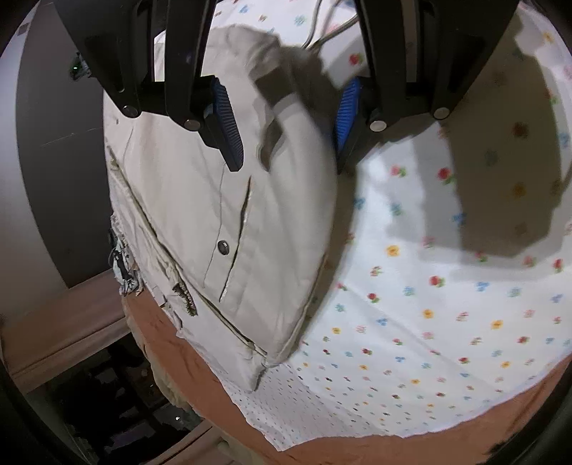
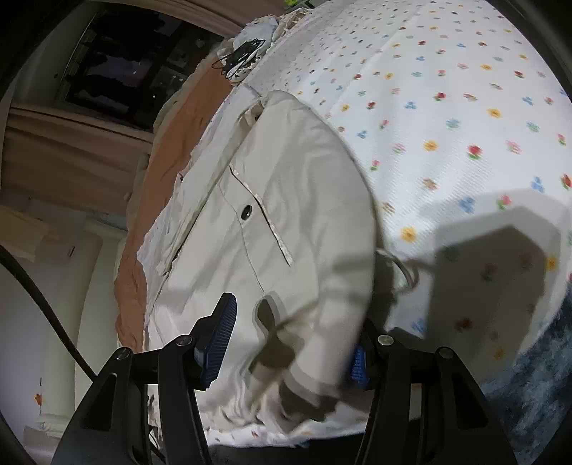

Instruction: Fold large clothes

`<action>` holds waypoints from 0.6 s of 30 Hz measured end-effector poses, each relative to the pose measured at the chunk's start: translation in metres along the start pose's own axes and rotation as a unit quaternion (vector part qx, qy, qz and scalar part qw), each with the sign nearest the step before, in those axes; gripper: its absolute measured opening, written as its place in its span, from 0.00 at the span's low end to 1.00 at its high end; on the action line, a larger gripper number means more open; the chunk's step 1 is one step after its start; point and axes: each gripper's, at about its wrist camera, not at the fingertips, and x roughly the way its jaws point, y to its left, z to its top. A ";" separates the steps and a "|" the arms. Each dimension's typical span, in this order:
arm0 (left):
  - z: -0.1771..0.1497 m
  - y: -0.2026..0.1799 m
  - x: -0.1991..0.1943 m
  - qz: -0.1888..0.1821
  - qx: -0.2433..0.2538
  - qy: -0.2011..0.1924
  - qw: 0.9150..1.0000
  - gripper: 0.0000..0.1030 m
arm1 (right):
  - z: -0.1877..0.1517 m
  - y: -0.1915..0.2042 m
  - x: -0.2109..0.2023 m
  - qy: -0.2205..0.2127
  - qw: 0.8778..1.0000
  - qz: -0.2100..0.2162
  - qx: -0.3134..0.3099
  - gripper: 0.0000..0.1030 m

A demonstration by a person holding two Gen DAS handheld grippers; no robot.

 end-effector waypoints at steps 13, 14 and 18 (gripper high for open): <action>-0.016 -0.005 -0.016 -0.039 -0.031 -0.019 0.999 0.09 | -0.010 -0.001 -0.024 -0.038 0.998 0.029 0.027 0.09; -0.016 -0.007 -0.022 -0.045 -0.032 -0.024 0.998 0.09 | -0.010 0.005 -0.031 -0.044 0.998 0.039 0.020 0.09; -0.017 -0.018 -0.052 -0.076 -0.033 -0.048 0.995 0.08 | -0.012 0.027 -0.059 -0.060 0.996 0.069 -0.004 0.09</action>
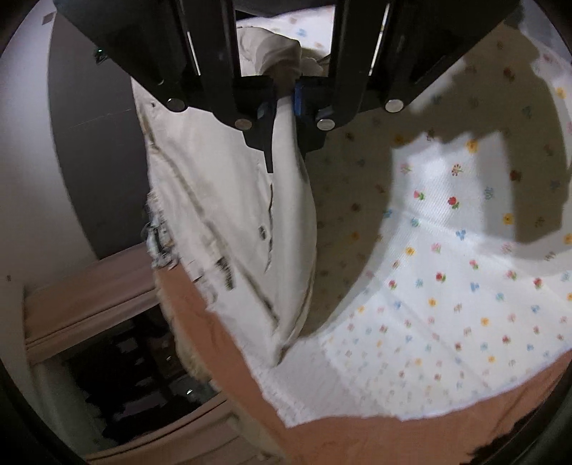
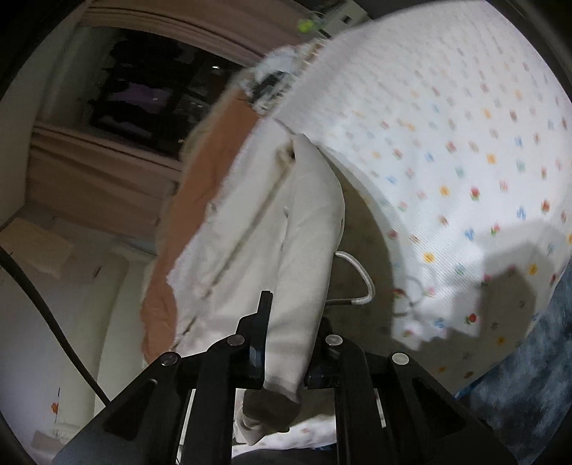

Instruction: Fold large clothes

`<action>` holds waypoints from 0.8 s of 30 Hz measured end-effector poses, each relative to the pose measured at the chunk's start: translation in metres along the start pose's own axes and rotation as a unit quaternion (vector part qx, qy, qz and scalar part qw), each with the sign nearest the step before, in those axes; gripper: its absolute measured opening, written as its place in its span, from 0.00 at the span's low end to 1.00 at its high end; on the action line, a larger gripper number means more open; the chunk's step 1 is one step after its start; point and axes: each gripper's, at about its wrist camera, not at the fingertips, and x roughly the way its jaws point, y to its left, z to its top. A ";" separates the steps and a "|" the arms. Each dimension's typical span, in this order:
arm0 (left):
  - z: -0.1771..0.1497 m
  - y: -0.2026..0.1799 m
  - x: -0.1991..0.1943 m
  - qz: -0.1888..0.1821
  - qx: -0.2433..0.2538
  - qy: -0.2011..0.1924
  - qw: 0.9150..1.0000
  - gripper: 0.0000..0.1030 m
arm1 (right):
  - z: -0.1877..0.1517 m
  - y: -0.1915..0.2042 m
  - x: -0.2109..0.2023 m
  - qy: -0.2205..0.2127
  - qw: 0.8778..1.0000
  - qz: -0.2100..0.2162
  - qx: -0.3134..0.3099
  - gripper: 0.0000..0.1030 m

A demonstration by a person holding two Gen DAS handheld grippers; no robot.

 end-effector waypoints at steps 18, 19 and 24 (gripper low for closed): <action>-0.020 -0.060 -0.154 -0.121 0.035 -0.090 0.988 0.08 | -0.012 0.047 -0.130 -0.030 0.990 0.122 -0.061 0.09; -0.022 -0.064 -0.165 -0.127 0.040 -0.098 0.986 0.08 | -0.013 0.050 -0.137 -0.032 0.989 0.128 -0.066 0.09; -0.033 -0.074 -0.208 -0.157 0.051 -0.128 0.978 0.08 | -0.022 0.059 -0.168 -0.042 0.983 0.157 -0.087 0.09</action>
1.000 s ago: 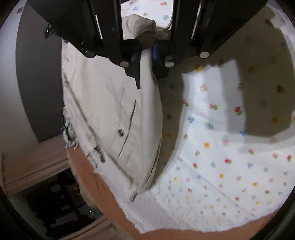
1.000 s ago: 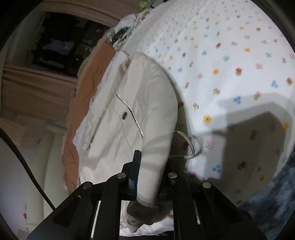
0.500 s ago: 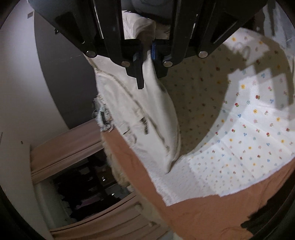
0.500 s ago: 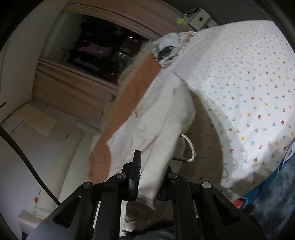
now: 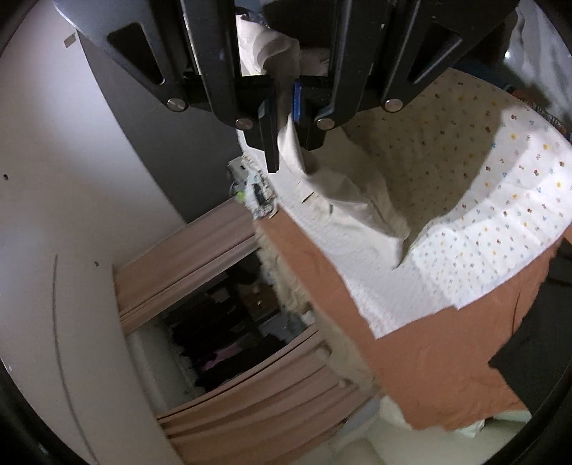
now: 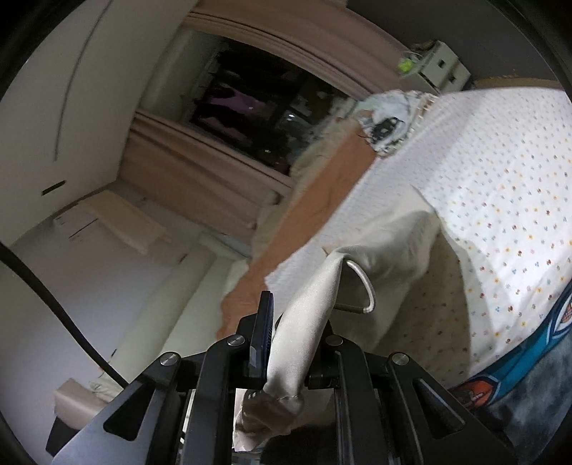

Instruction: Fold large clothes

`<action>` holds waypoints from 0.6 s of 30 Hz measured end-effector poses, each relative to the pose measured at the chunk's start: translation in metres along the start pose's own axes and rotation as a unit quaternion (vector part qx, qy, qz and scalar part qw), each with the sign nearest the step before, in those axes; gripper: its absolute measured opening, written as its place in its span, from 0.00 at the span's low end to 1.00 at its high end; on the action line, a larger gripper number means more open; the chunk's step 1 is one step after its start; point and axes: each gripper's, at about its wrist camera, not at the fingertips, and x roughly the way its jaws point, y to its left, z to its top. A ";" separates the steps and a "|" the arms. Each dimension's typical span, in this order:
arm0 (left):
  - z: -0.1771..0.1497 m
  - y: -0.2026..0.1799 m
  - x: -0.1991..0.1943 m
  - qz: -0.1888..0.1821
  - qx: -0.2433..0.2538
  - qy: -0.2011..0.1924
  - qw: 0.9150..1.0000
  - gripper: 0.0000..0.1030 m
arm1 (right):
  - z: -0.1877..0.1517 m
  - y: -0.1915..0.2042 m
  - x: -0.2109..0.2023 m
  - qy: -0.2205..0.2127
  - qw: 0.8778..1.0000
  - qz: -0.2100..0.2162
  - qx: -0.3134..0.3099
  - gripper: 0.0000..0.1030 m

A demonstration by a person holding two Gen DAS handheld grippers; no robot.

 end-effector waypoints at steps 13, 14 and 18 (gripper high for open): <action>0.005 -0.029 -0.061 -0.024 0.026 -0.047 0.998 0.08 | -0.010 0.005 -0.013 -0.023 0.999 0.026 -0.033 0.09; 0.006 -0.030 -0.059 -0.022 0.028 -0.047 0.998 0.08 | -0.010 0.001 -0.009 -0.024 0.999 0.021 -0.032 0.09; 0.014 -0.034 -0.042 -0.010 0.032 -0.042 0.999 0.08 | -0.002 -0.007 0.001 -0.026 0.999 0.001 -0.031 0.09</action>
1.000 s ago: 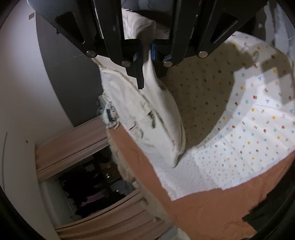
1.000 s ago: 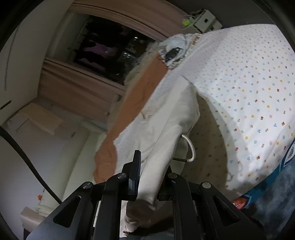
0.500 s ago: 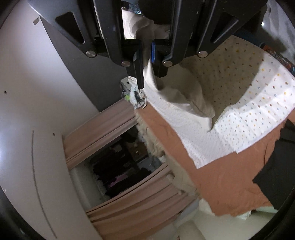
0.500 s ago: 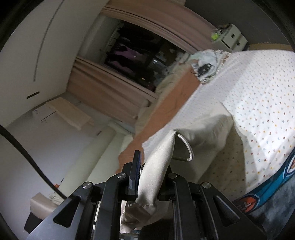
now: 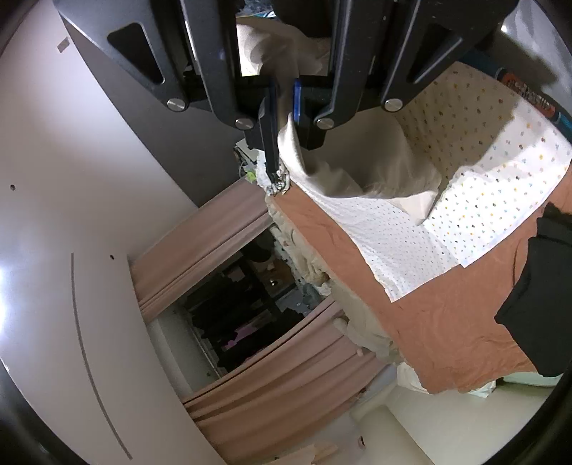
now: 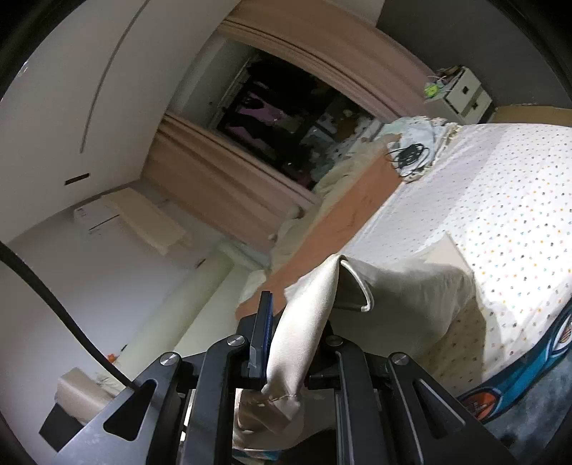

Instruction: Fold large clothes

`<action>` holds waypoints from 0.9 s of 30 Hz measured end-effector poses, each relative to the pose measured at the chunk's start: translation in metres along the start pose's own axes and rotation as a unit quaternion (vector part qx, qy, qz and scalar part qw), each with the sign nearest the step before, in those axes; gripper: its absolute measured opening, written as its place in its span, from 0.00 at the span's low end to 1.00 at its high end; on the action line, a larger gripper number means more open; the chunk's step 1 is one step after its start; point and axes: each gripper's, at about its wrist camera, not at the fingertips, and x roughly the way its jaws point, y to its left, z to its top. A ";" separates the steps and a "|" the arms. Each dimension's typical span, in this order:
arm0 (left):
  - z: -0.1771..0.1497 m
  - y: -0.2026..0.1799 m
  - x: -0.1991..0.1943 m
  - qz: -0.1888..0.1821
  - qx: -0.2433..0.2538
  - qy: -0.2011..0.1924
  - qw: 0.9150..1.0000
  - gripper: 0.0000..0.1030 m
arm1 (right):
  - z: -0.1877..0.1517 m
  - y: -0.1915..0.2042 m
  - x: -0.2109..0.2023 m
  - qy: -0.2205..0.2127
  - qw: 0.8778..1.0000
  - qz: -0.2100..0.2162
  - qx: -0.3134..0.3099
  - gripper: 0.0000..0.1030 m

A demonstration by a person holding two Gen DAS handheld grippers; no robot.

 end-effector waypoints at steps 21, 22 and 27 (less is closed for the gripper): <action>0.069 0.028 0.191 0.083 0.028 0.056 0.995 0.08 | 0.055 -0.004 0.123 0.004 0.995 -0.096 0.003 0.09; 0.071 0.032 0.199 0.087 0.026 0.059 0.994 0.08 | 0.055 -0.007 0.132 0.006 0.995 -0.099 0.008 0.09; 0.072 0.060 0.244 0.109 0.011 0.080 0.991 0.08 | 0.057 -0.020 0.162 0.014 0.992 -0.121 0.024 0.09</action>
